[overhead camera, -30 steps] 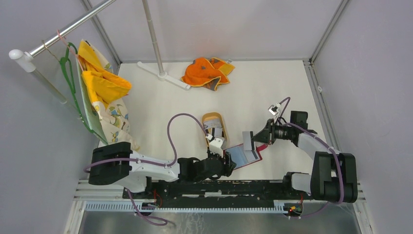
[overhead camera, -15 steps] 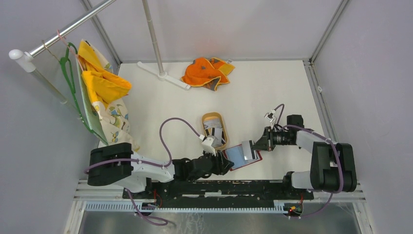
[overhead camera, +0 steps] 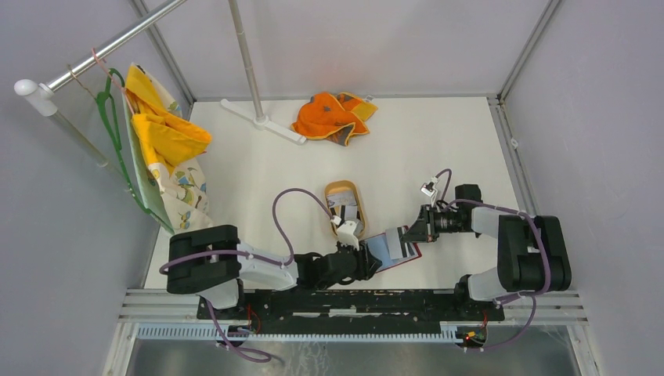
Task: Put the credit cards into the card holder
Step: Move the card holder to the center of the board, then insert the credit card into the card holder.
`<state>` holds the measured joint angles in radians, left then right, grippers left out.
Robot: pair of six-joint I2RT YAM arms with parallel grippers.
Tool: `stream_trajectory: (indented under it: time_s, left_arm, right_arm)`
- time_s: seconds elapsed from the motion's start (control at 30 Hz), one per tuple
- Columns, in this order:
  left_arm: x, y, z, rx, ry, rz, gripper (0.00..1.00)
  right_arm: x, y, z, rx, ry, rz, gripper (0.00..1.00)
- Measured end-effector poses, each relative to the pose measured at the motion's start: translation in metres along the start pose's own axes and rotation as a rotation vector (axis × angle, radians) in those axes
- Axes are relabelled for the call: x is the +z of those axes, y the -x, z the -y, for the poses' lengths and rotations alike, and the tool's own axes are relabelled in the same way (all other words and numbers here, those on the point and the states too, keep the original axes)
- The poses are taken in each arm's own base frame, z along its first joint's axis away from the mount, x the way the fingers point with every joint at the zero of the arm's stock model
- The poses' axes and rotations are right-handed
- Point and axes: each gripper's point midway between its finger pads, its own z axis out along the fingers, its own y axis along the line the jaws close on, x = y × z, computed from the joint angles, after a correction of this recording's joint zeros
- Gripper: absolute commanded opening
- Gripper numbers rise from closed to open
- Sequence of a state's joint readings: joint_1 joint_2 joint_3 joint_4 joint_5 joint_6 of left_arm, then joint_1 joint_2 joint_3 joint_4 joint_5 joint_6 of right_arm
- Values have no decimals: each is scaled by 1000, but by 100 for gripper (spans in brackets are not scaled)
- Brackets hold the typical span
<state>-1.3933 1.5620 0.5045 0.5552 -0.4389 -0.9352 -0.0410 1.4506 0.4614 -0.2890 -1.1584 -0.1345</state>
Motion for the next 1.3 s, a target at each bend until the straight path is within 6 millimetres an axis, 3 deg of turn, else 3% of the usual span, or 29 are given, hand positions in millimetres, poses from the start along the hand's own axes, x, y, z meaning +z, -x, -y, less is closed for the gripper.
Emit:
stream_trajectory:
  time_s: [0.1, 0.37, 0.77, 1.3]
  left_arm:
    - [5, 1, 3, 5, 13, 1, 43]
    - [15, -11, -15, 58, 118, -42, 36]
    - [15, -9, -26, 89, 189, -38, 32]
    - [20, -9, -23, 92, 196, -38, 31]
  right_arm:
    - [1, -1, 2, 16, -7, -4, 0]
    - [2, -3, 7, 38, -23, -10, 0]
    - [0, -2, 12, 27, -60, -11, 0]
    - [3, -5, 14, 79, -66, 7, 0]
